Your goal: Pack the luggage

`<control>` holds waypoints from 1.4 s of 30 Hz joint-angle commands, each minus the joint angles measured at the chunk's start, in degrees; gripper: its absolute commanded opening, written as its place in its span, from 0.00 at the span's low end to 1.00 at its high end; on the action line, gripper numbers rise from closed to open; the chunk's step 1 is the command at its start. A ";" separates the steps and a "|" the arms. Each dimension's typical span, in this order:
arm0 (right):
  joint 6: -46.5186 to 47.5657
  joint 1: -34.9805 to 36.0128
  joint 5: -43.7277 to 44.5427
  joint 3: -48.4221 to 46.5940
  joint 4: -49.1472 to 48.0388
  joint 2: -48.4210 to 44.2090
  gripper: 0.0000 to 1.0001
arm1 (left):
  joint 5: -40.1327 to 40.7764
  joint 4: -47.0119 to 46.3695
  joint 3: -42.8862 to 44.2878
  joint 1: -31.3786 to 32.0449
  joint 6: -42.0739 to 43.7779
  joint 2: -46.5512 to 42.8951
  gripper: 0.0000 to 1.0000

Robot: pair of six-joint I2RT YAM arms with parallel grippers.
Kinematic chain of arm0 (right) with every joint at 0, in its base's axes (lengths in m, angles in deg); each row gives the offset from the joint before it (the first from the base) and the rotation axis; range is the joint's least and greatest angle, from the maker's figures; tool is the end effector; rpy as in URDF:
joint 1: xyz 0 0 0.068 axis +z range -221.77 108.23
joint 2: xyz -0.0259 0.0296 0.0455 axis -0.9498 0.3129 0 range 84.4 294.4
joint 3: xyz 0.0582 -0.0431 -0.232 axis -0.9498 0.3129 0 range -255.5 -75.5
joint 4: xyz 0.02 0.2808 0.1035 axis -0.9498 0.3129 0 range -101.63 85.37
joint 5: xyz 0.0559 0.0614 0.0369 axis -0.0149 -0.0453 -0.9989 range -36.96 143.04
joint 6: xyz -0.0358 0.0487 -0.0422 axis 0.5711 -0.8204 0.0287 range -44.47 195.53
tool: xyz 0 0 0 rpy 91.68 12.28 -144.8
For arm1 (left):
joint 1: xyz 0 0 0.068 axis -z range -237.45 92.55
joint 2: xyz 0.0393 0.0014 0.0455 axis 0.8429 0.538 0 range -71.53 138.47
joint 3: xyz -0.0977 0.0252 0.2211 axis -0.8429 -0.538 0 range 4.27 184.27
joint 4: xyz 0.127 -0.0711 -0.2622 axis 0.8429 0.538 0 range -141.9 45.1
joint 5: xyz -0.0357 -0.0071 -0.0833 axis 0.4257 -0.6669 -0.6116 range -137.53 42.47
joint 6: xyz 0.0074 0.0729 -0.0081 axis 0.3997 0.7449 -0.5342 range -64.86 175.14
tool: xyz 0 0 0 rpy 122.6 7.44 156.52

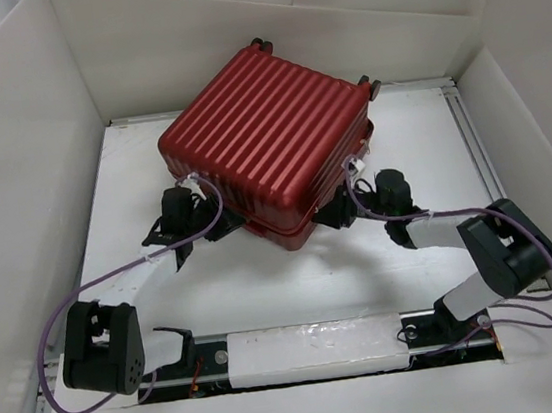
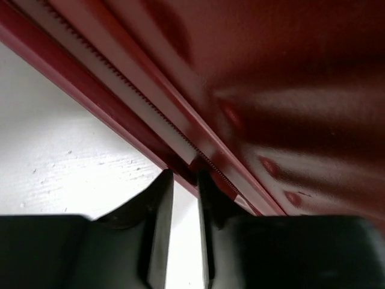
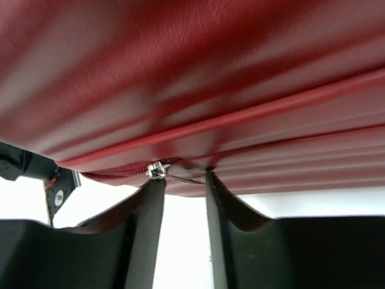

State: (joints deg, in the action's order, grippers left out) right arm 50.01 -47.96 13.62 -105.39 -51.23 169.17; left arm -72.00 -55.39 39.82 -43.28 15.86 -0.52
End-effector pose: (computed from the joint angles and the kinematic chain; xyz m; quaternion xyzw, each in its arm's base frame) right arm 0.2856 0.1689 0.1144 -0.1935 0.7512 0.4820 0.4072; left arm 0.3059 -0.1036 0.1482 -0.0855 0.8565 -0.3787 0.3400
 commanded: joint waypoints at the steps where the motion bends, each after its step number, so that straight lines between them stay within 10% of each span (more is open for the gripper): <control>1: -3.64 3.25 1.71 1.14 -19.00 3.64 0.37 | -1.89 -5.47 -5.03 0.42 1.41 -0.51 0.13; 8: -4.19 7.72 6.45 2.73 -26.23 5.58 0.00 | -1.29 -11.71 -8.66 0.42 -0.26 -4.46 0.00; 24: -0.93 26.45 41.34 10.90 17.78 -36.32 0.00 | 0.74 -20.77 -12.26 1.81 -2.64 -8.95 0.00; 34: -3.39 31.91 47.33 8.36 27.46 -42.76 0.00 | 5.76 -18.57 -9.01 8.06 -2.64 -12.72 0.00; 42: -11.73 46.74 56.71 1.16 27.46 -29.69 0.00 | 3.20 -27.71 -14.02 9.89 -4.66 -12.92 0.00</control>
State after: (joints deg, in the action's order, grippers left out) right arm 44.35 -8.42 71.08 -98.81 -23.27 136.04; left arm -67.37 -76.37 26.73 -34.95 12.01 -14.18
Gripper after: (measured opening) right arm 0.009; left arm 0.003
